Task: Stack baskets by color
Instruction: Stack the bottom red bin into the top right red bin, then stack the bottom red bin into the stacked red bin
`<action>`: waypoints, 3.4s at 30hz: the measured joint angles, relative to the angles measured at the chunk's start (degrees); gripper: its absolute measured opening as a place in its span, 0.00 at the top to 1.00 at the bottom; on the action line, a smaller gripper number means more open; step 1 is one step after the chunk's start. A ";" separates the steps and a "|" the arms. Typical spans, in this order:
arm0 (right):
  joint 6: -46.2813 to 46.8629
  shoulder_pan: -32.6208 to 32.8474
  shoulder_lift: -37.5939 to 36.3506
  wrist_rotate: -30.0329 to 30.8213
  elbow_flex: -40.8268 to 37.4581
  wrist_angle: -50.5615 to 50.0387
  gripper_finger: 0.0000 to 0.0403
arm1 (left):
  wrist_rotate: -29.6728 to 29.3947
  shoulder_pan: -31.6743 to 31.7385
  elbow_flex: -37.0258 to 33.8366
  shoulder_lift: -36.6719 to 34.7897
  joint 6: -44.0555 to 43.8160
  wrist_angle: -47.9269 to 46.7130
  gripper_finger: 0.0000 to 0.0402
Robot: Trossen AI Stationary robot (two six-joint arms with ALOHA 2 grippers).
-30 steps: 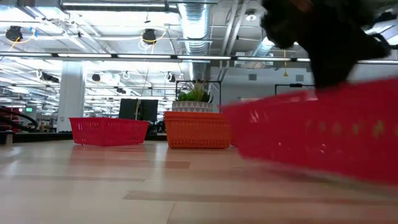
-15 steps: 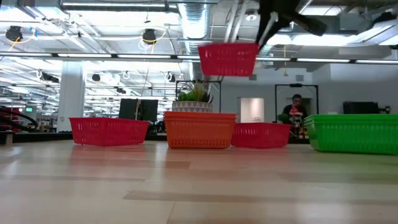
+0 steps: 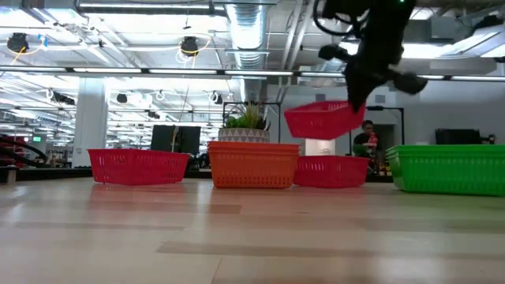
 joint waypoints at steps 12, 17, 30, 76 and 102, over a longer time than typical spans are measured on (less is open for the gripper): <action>-5.26 -8.29 -3.40 -8.40 -12.05 21.19 0.98 | 0.17 2.80 0.02 -1.53 0.11 -1.94 0.48; -5.28 -8.28 -3.65 -8.48 -12.03 19.90 0.98 | 0.31 2.80 0.02 -1.46 0.07 -1.96 0.48; -7.17 -9.04 -3.65 -11.48 -12.05 15.12 0.92 | 0.32 2.80 0.02 -1.48 -0.04 -1.94 0.48; -41.30 -2.24 -3.65 -10.89 1.60 15.64 0.43 | 28.63 37.32 -21.23 17.21 13.15 -1.73 0.48; -41.25 3.08 -3.63 -10.75 1.61 15.66 0.44 | 52.07 36.14 -34.62 35.93 11.79 22.60 0.48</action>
